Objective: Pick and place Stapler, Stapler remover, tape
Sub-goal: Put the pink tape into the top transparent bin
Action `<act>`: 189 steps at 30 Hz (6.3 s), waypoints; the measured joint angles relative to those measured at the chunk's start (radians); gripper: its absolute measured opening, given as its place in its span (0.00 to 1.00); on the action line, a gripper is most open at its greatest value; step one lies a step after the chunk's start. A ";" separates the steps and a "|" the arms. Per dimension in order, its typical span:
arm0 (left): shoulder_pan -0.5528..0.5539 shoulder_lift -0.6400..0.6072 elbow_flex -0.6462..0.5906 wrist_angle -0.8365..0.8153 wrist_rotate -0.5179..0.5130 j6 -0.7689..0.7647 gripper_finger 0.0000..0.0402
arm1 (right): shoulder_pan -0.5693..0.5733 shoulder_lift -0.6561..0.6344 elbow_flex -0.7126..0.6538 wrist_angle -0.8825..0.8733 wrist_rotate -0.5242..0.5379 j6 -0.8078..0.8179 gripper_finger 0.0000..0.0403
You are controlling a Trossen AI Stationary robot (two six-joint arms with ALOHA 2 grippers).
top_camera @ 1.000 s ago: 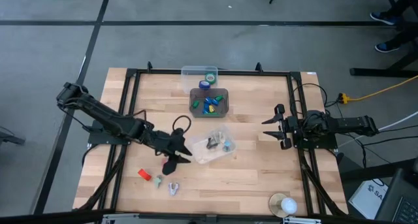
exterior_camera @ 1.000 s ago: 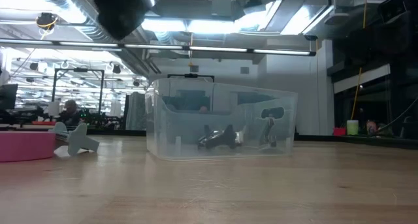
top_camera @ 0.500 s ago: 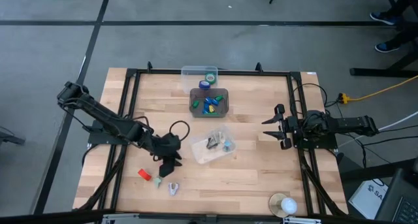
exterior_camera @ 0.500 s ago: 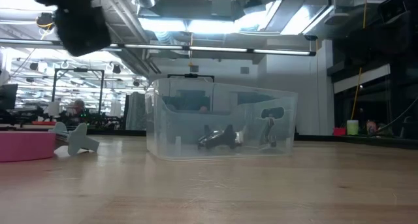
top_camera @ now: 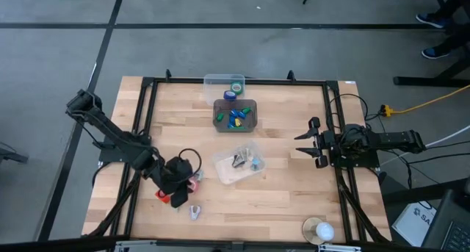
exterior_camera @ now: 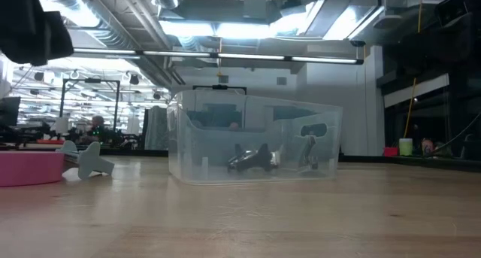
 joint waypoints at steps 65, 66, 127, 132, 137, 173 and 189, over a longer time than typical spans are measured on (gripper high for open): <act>0.182 0.056 -0.001 0.355 0.052 0.594 0.09 | 0.000 0.000 0.000 0.000 0.000 0.000 0.47; 0.184 0.033 -0.001 0.358 0.035 0.623 0.09 | 0.000 0.000 0.000 0.000 0.000 0.000 0.47; 0.792 0.062 0.000 1.047 0.096 1.179 0.10 | 0.000 0.000 0.000 0.000 0.000 0.000 0.47; 0.833 0.131 0.000 1.150 0.097 1.171 0.10 | 0.000 0.000 0.000 0.000 0.000 0.000 0.47; 0.890 0.213 0.001 1.217 0.097 1.118 0.10 | 0.000 0.000 0.000 0.000 0.000 0.000 0.47; 1.250 0.365 0.050 0.759 0.032 0.811 0.25 | 0.000 0.000 0.000 0.000 0.000 0.000 0.47; 1.258 0.364 0.057 0.673 0.066 0.788 0.36 | 0.000 0.000 0.000 0.000 0.000 0.000 0.47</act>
